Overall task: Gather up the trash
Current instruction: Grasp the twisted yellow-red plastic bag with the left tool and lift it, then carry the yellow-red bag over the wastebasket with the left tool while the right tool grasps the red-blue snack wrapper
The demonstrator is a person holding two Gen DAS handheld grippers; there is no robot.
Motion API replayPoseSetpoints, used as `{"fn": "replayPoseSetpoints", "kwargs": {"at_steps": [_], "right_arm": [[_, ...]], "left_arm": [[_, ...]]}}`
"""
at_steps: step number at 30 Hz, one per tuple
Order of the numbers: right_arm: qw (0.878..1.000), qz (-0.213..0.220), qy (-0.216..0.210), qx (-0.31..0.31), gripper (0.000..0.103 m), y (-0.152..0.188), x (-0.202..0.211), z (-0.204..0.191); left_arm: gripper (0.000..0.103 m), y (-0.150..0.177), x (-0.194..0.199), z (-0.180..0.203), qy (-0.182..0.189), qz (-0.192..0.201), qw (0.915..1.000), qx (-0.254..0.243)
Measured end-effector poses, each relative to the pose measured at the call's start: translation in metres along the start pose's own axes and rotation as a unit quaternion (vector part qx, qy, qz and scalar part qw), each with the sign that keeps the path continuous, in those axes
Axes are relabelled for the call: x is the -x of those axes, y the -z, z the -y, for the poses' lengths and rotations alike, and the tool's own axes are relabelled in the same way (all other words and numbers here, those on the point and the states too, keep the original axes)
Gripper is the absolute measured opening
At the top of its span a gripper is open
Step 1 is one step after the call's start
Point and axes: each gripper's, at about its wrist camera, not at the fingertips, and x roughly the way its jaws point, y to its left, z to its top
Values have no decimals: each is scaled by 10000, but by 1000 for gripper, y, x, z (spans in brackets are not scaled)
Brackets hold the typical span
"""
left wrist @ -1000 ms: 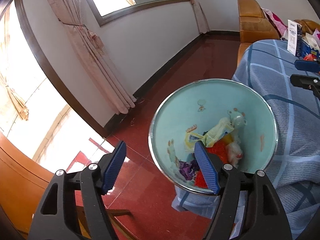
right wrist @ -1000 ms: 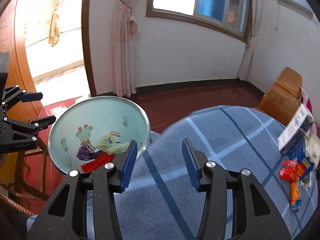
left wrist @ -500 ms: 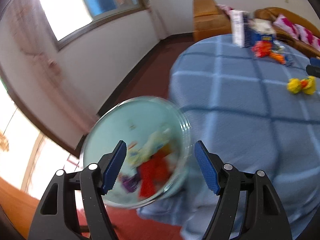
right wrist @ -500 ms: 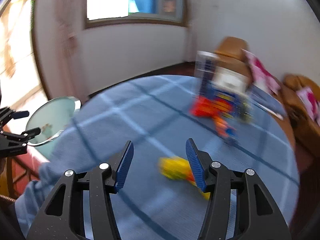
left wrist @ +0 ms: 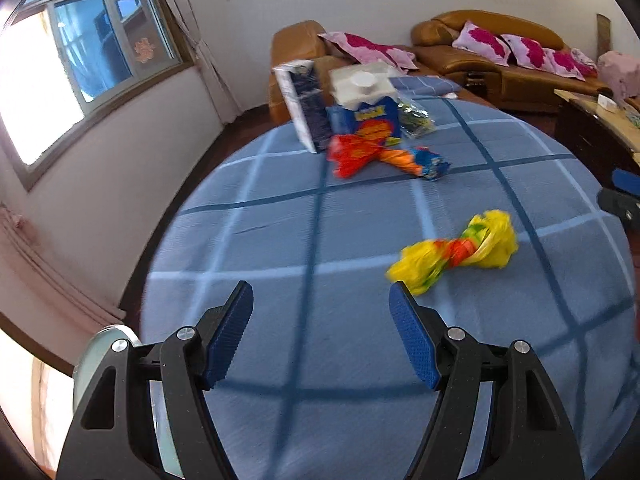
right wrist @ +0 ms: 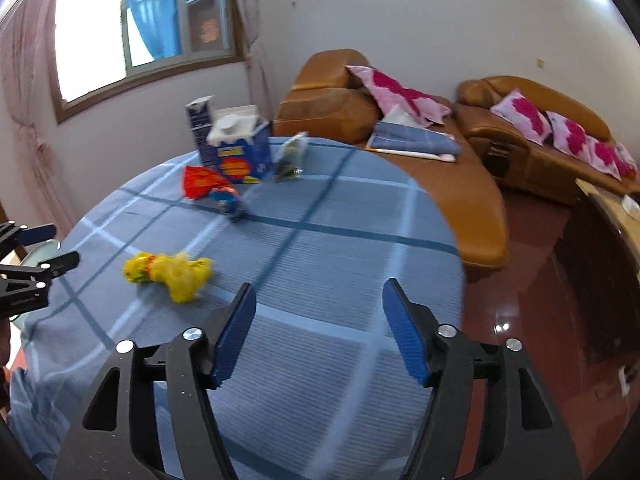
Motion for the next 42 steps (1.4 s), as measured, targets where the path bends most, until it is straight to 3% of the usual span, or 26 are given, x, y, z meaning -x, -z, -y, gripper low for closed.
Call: {"fn": "replayPoseSetpoints", "kwargs": {"at_steps": [11, 16, 19, 20, 22, 33, 42], "right_arm": [[9985, -80, 250, -485, 67, 24, -8, 43], [9982, -140, 228, -530, 67, 32, -11, 45], [9986, -107, 206, -481, 67, 31, -10, 42], [9986, -96, 194, -474, 67, 31, -9, 41], [9987, -87, 179, -463, 67, 30, -8, 40], [9994, -72, -61, -329, 67, 8, -14, 13], [9978, -343, -441, 347, 67, -55, -68, -67]], "left_arm": [[68, -6, -32, 34, 498, -334, 9982, 50], [51, -3, -43, 38, 937, -531, 9939, 224], [43, -2, -42, 41, 1017, -515, 9933, 175], [35, -2, -41, 42, 1055, -499, 9931, 136], [33, -2, -39, 43, 1101, -479, 9927, 88], [29, 1, -14, 10, 789, -263, 9965, -41], [29, 26, 0, -68, 204, -378, 9981, 448]]}}
